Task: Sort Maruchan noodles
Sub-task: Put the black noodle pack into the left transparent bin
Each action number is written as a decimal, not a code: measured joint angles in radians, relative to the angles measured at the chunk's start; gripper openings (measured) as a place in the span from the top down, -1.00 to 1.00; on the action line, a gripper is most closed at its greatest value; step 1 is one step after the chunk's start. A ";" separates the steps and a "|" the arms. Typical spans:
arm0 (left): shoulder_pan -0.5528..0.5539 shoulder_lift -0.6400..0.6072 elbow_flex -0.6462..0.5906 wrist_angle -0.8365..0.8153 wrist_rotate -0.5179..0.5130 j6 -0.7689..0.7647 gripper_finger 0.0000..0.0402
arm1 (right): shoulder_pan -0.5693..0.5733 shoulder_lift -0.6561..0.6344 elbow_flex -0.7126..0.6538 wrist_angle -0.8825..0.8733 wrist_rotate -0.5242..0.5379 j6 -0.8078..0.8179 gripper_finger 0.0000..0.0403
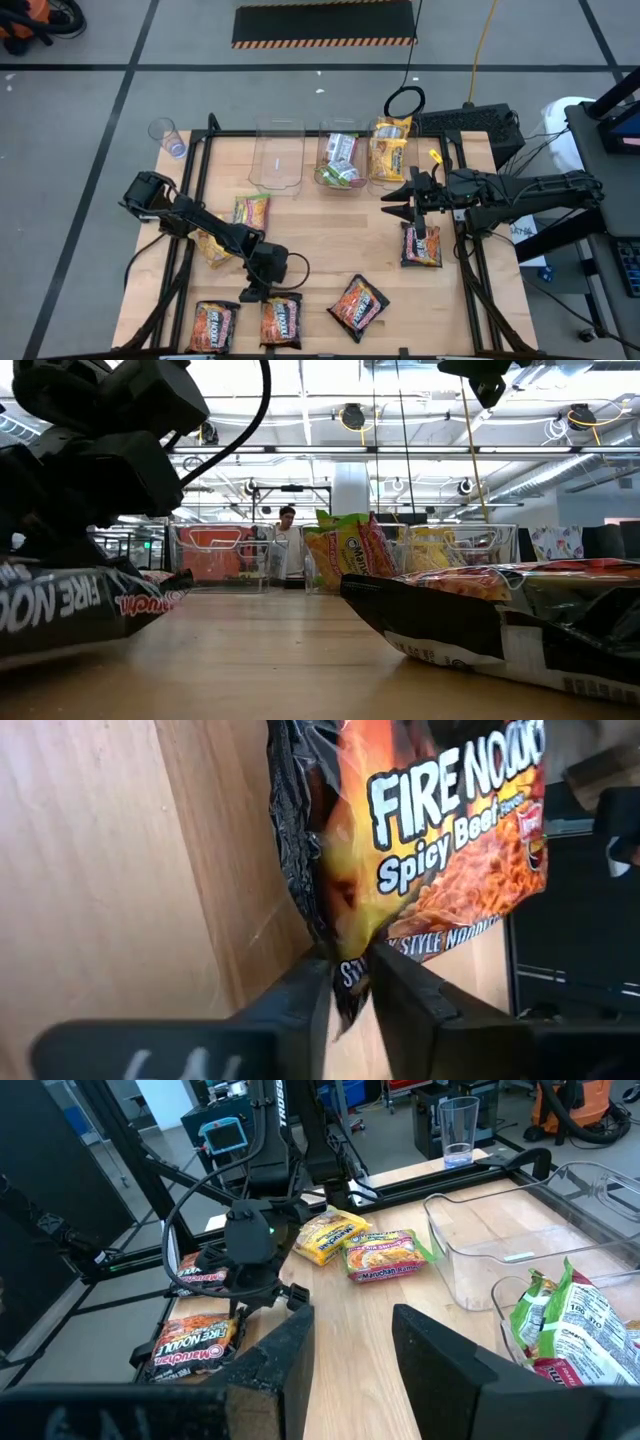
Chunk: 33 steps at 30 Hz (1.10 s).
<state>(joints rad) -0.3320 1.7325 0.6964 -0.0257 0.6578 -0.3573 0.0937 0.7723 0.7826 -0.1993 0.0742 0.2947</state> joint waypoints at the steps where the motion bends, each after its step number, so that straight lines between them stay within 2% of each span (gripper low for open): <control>1: -0.003 0.000 0.000 0.001 -0.007 -0.001 0.68 | 0.000 0.000 0.000 0.000 0.000 0.000 0.35; 6: -0.013 0.000 0.000 0.005 -0.051 -0.017 0.96 | 0.000 0.000 0.000 0.000 0.001 0.000 0.35; 11: -0.017 0.000 0.001 0.010 -0.092 -0.101 0.98 | 0.000 0.000 0.000 0.000 0.002 0.000 0.35; 18: -0.019 -0.001 0.001 0.014 -0.126 -0.295 0.99 | 0.000 0.000 0.000 0.000 0.003 0.000 0.35; 24: -0.021 -0.030 0.000 0.023 -0.249 -0.387 0.99 | 0.000 0.000 0.000 0.000 0.003 0.000 0.35; 29: -0.016 -0.103 -0.004 -0.010 -0.428 -0.404 1.00 | 0.000 0.000 0.000 0.000 0.003 0.000 0.35; 33: -0.018 -0.178 -0.003 -0.053 -0.491 -0.406 1.00 | 0.000 0.000 0.000 0.000 0.003 0.000 0.35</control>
<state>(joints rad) -0.3500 1.5540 0.6930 -0.0788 0.1668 -0.7630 0.0935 0.7723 0.7826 -0.1995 0.0769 0.2947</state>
